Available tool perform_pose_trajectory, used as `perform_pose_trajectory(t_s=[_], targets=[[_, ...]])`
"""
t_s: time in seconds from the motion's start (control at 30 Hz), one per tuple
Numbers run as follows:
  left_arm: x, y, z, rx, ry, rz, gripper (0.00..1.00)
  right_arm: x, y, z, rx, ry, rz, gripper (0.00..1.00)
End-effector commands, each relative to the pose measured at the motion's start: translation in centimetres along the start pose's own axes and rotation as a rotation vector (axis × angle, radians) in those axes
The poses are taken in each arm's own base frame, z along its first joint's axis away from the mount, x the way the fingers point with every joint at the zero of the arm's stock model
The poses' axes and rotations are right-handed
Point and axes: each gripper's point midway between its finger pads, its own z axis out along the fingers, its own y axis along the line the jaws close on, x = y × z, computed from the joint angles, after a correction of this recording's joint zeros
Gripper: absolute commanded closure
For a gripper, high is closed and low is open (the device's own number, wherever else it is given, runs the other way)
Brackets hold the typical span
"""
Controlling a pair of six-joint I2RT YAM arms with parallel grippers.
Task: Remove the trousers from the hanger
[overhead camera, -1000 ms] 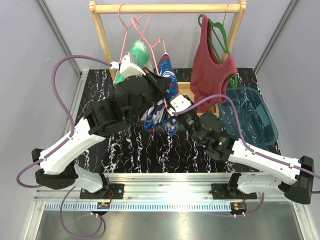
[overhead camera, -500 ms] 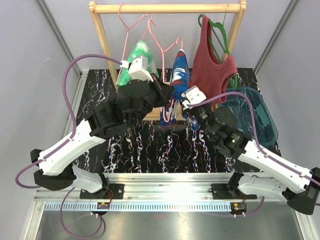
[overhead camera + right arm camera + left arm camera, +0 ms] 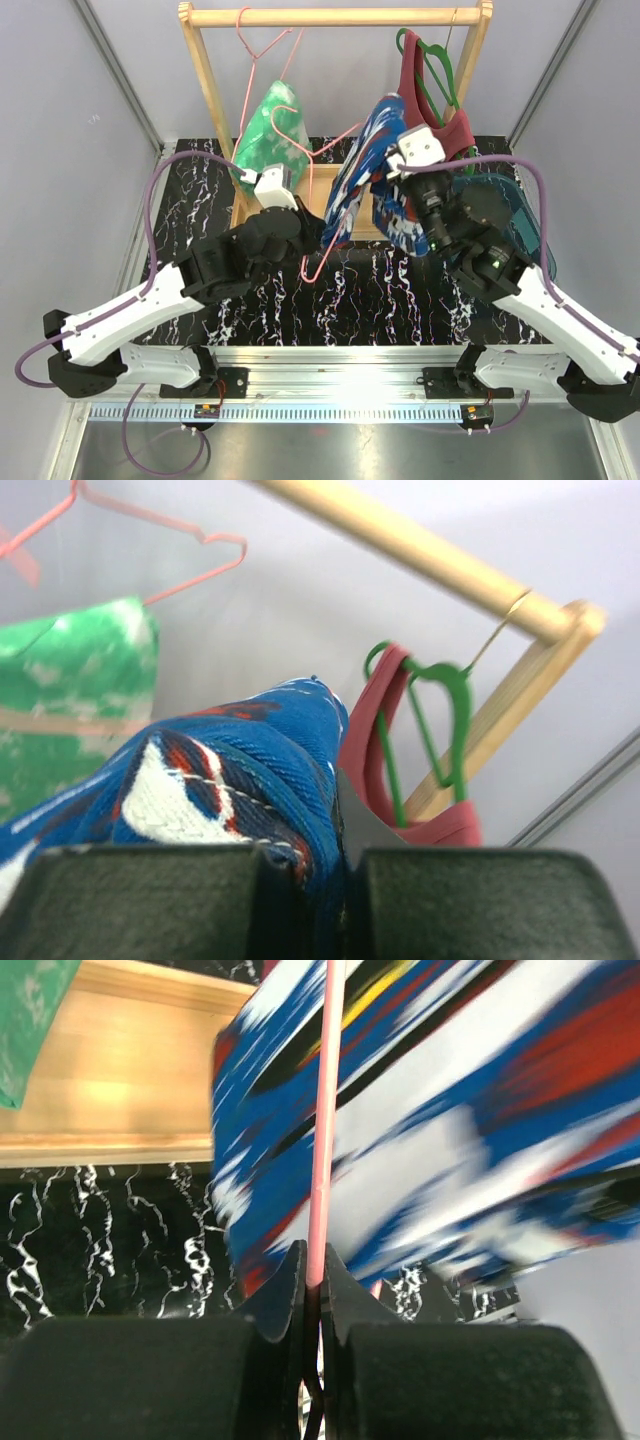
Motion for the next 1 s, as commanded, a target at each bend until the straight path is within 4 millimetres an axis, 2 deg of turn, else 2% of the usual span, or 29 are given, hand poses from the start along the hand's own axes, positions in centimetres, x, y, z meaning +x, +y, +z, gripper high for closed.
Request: perform_pose_trajectory(t_s=[0.0,0.07,0.1,0.17,0.2,0.27,0.3,0.33,0.37,0.4,0.53,0.57,0.6,0.67,0.73,0.8,0.83,0.87,0.9,0.93,0.97], targets=[[1.7,2.5,0.2,-0.066,0.002,0.006,1.00,-9.7,-9.8,-2.1,0.229,-0.234,0.157,1.00],[2.7,3.1,0.4,-0.074,0.016,-0.006,1.00,-10.8,-10.7,-2.2,0.228,-0.235,0.158,1.00],[3.6,4.0,0.5,-0.087,0.027,0.001,1.00,-12.5,-12.1,-2.5,0.245,-0.262,0.179,1.00],[4.1,4.3,0.6,-0.090,0.028,-0.012,1.00,-13.5,-13.2,-2.9,0.260,-0.269,0.188,1.00],[4.2,4.5,0.6,-0.093,0.028,-0.012,1.00,-14.7,-15.0,-3.7,0.291,-0.288,0.205,1.00],[4.3,4.9,0.5,-0.102,0.026,-0.012,1.00,-15.1,-16.0,-3.7,0.328,-0.269,0.190,1.00],[4.4,5.0,0.5,-0.105,0.028,-0.010,1.00,-15.8,-18.0,-4.6,0.383,-0.262,0.175,1.00],[4.4,5.2,0.4,-0.109,0.029,-0.004,1.00,-15.7,-18.0,-4.0,0.401,-0.236,0.147,1.00],[4.4,5.3,0.4,-0.110,0.027,-0.001,1.00,-16.0,-19.8,-4.8,0.466,-0.225,0.155,1.00],[4.4,5.4,0.3,-0.111,0.027,0.002,1.00,-16.0,-20.0,-4.5,0.497,-0.194,0.081,1.00],[4.4,5.4,0.2,-0.095,0.030,0.043,1.00,-16.4,-23.8,-6.5,0.697,-0.166,0.036,1.00],[4.3,5.3,0.2,-0.092,0.030,0.051,1.00,-15.8,-24.1,-6.6,0.733,-0.135,0.017,1.00],[4.2,5.2,0.2,-0.088,0.032,0.067,1.00,-15.2,-25.2,-7.1,0.794,-0.102,-0.034,1.00],[4.1,4.8,0.2,-0.077,0.034,0.084,1.00,-13.8,-25.7,-7.3,0.850,-0.066,-0.044,1.00],[4.1,4.5,0.2,-0.063,0.037,0.103,1.00,-12.6,-27.2,-8.5,0.927,-0.040,-0.031,1.00],[4.1,4.3,0.3,-0.054,0.045,0.127,1.00,-10.9,-27.7,-9.1,0.971,-0.008,-0.012,1.00],[4.2,4.1,0.3,-0.046,0.053,0.132,1.00,-9.9,-28.4,-9.5,1.013,0.026,-0.039,1.00],[4.4,4.1,0.4,-0.046,0.059,0.140,1.00,-8.2,-27.9,-8.8,1.009,0.076,-0.073,1.00],[4.4,4.0,0.4,-0.042,0.060,0.145,1.00,-7.2,-28.1,-9.0,1.021,0.077,-0.039,1.00],[4.7,4.1,0.6,-0.046,0.065,0.151,1.00,-5.7,-28.2,-8.9,1.029,0.123,-0.067,1.00],[4.9,4.2,0.5,-0.042,0.068,0.155,1.00,-3.5,-28.4,-9.7,1.060,0.154,-0.050,1.00]])
